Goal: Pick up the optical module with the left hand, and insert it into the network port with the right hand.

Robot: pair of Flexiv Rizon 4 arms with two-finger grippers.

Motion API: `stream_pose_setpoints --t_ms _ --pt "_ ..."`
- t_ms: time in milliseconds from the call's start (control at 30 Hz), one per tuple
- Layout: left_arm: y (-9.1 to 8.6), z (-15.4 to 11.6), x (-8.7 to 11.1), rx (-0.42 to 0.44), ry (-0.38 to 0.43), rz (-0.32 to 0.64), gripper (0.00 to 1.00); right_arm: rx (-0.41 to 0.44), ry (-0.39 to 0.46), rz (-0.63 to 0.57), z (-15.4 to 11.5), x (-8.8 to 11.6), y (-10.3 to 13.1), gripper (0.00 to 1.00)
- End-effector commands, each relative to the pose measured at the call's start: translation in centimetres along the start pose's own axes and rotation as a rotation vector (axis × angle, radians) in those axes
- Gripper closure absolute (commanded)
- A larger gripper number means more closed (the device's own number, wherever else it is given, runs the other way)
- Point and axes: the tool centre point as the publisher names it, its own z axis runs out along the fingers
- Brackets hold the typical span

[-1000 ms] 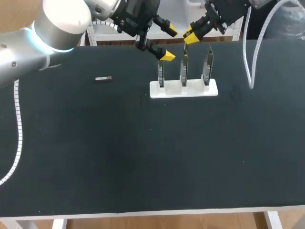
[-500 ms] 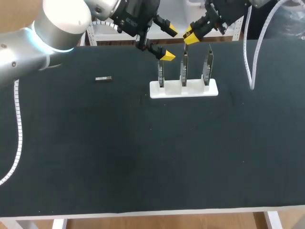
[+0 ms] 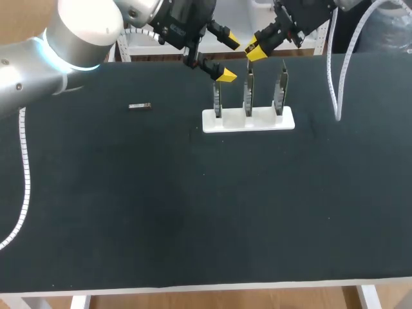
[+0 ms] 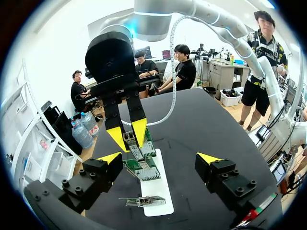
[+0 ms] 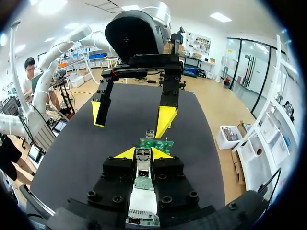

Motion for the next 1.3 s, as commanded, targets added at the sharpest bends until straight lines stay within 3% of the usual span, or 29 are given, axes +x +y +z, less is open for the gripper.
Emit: stream_pose_setpoints --t_ms 33,1300 --pt "0.0 0.0 0.0 0.0 0.003 0.001 0.0 0.005 0.008 0.001 -0.1 -0.2 0.2 1.0" --pt "0.0 0.0 0.0 0.0 0.003 0.001 0.0 -0.008 0.009 0.038 0.6 1.0 -0.7 1.0"
